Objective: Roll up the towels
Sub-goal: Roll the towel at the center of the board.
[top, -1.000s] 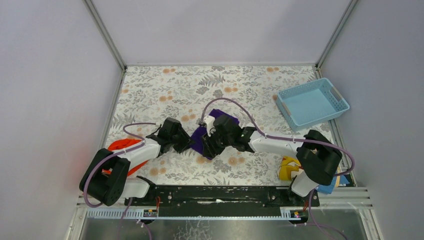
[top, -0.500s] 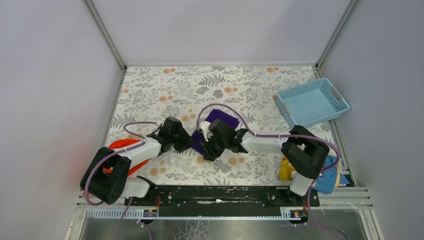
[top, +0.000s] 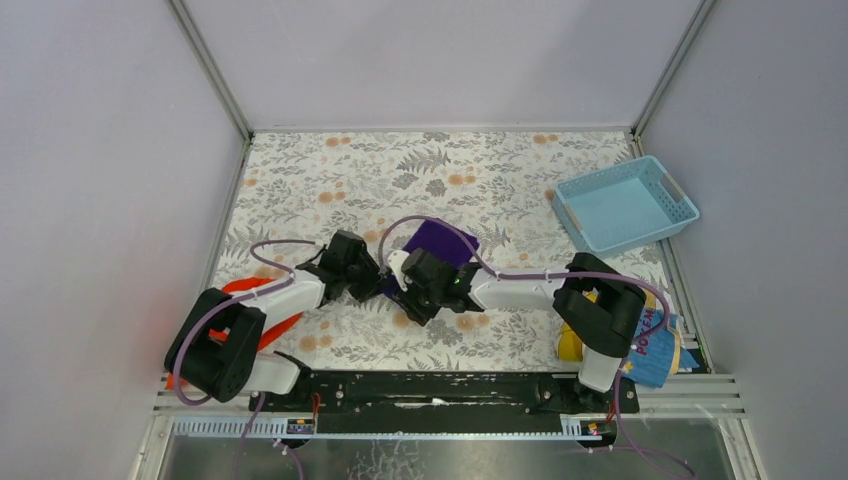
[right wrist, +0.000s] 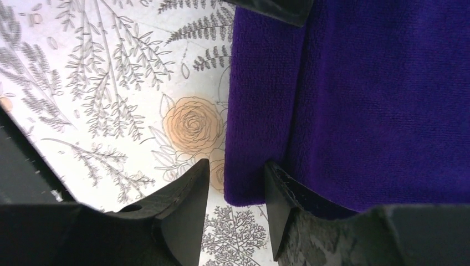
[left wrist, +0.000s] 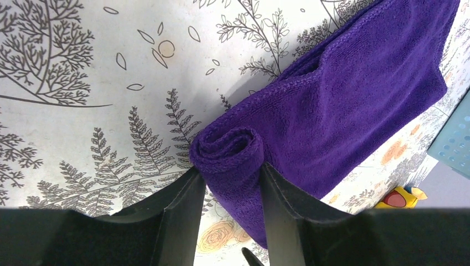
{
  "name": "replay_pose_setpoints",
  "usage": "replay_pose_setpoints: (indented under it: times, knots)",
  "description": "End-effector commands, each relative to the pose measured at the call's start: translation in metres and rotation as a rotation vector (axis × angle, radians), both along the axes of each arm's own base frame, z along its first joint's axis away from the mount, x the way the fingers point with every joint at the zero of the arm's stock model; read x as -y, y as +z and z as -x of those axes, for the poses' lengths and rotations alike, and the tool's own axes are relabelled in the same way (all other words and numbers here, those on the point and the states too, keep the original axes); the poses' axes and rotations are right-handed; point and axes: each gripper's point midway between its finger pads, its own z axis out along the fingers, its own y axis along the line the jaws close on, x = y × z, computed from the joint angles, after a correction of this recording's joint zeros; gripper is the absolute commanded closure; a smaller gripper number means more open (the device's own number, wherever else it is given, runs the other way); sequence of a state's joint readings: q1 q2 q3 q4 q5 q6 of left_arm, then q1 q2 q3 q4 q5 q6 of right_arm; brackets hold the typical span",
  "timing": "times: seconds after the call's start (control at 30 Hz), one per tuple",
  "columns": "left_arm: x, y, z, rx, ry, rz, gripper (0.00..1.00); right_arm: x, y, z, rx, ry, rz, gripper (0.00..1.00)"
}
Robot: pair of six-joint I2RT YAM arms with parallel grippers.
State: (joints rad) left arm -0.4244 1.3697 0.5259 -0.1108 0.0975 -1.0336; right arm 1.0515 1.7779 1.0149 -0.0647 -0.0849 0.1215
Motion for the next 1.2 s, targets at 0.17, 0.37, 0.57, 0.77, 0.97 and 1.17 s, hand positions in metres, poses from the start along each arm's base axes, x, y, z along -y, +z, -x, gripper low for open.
replay_pose_setpoints:
  times: [0.17, 0.37, 0.57, 0.77, 0.97, 1.17]
  knots:
    - [-0.035, -0.042, 0.038, -0.172, -0.002, -0.177, 0.58, 0.056, -0.036, -0.003, 0.188, -0.026, 0.404, 0.6]
    - [-0.041, -0.039, 0.045, -0.182, 0.009, -0.197, 0.58, 0.048, -0.028, 0.007, 0.158, 0.0, 0.37, 0.9]
    - [-0.048, -0.015, 0.046, -0.111, 0.027, -0.194, 0.55, -0.011, 0.006, 0.055, -0.089, 0.132, 0.041, 1.0]
    - [-0.046, 0.01, 0.042, -0.054, 0.028, -0.17, 0.41, -0.022, 0.021, 0.048, -0.301, 0.023, -0.169, 1.0]
    - [-0.043, 0.042, 0.041, 0.016, 0.03, -0.124, 0.27, -0.019, 0.041, 0.031, -0.51, -0.093, -0.421, 1.0]
    - [-0.032, 0.048, 0.045, 0.025, -0.009, -0.057, 0.23, -0.015, 0.04, 0.024, -0.698, -0.138, -0.527, 1.0]
